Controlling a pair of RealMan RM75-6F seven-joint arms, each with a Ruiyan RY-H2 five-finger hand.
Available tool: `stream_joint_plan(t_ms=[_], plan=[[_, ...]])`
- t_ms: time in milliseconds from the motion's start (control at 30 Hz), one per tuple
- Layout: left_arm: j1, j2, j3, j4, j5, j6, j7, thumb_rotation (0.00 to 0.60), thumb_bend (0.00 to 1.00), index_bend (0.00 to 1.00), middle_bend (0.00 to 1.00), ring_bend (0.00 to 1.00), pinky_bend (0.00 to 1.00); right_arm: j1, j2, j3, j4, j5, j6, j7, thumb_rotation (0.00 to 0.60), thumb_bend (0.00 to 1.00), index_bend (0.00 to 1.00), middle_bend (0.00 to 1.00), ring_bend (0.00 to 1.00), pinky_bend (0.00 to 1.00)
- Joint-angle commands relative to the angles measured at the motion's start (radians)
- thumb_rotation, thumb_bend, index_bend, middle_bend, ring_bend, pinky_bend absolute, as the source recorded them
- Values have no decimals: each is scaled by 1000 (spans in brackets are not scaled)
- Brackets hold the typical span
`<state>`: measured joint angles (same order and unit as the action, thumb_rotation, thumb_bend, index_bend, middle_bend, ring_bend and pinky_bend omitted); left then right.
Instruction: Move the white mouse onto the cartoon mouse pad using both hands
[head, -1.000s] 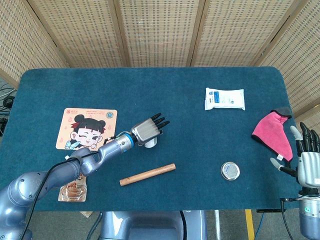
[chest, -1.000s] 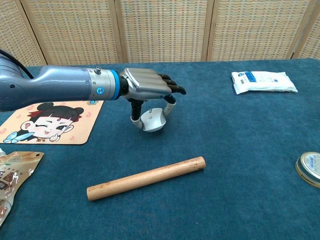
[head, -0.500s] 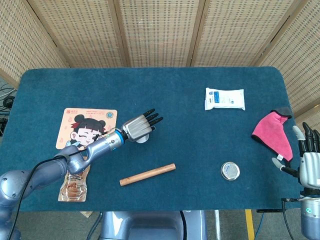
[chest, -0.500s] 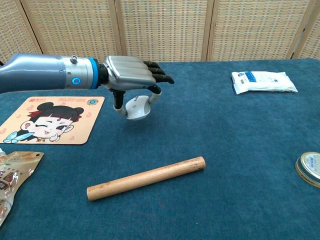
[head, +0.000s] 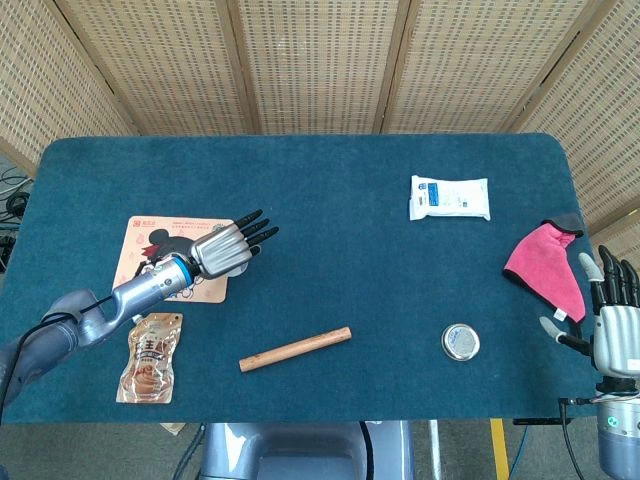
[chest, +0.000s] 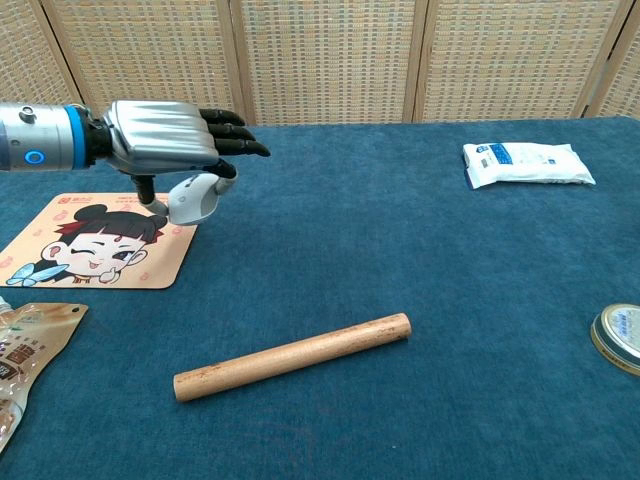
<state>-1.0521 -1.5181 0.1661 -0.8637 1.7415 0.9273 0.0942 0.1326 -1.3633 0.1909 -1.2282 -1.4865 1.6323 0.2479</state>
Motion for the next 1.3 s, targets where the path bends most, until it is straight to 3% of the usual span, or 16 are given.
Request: stream_joint_plan(t_ms=[33, 133, 733, 1300], plan=[[31, 10, 24, 48, 25, 49, -36, 600, 204, 770, 0, 0, 0, 0, -1, -1, -2, -3, 3, -6, 600, 0, 82, 0, 0, 0], [75, 5, 65, 135, 64, 104, -55, 600, 206, 770, 0, 0, 0, -1, -2, -3, -7, -7, 7, -17, 600, 0, 82, 0, 0, 0], [195, -103, 161, 472, 154, 205, -164, 600, 205, 772, 0, 0, 0, -2, -3, -7, -19, -18, 20, -42, 600, 0, 82, 0, 0, 0], [232, -169, 201, 628, 191, 211, -204, 600, 206, 773, 0, 0, 0, -4, -4, -4, -16, -14, 22, -46, 600, 0, 82, 0, 0, 0]])
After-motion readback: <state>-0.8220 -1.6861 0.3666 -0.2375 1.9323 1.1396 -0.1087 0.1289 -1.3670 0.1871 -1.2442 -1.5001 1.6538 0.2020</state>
